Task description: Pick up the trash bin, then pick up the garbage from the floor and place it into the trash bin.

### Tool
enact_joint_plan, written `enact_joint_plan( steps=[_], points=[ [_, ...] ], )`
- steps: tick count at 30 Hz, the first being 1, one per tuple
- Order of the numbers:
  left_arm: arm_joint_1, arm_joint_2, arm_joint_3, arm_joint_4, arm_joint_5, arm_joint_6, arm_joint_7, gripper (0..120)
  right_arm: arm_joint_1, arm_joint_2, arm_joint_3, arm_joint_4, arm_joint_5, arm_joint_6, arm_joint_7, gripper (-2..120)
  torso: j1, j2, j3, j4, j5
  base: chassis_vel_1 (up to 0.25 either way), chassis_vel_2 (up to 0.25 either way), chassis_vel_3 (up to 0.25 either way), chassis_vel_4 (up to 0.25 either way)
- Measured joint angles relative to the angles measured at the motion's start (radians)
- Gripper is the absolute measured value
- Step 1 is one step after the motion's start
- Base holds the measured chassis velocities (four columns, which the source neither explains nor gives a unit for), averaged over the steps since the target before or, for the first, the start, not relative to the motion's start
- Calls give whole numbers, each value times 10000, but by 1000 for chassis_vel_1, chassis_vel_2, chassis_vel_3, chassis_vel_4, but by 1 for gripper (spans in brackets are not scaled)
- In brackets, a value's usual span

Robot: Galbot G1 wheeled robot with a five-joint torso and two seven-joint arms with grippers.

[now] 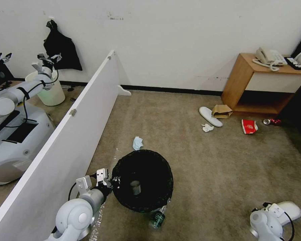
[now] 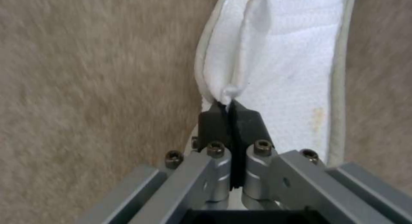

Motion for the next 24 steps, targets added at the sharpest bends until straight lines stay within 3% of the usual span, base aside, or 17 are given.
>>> enact_joint_plan(
  steps=[11,14,24],
  points=[
    [27,9,71,-175,24,12,70,2,-835,-601,-5,1973,393,-58,724,0,0,0,0,5,0,0,0,0,0],
    [-168,34,152,-178,23,13,85,2,-1417,-1281,78,3431,780,-212,1087,0,0,0,0,5,-3,0,0,0,0],
    [-410,143,297,-79,107,3,228,2,-2532,-2131,338,5680,1523,-580,1306,0,0,0,0,3,-1,0,0,0,0]
  ],
)
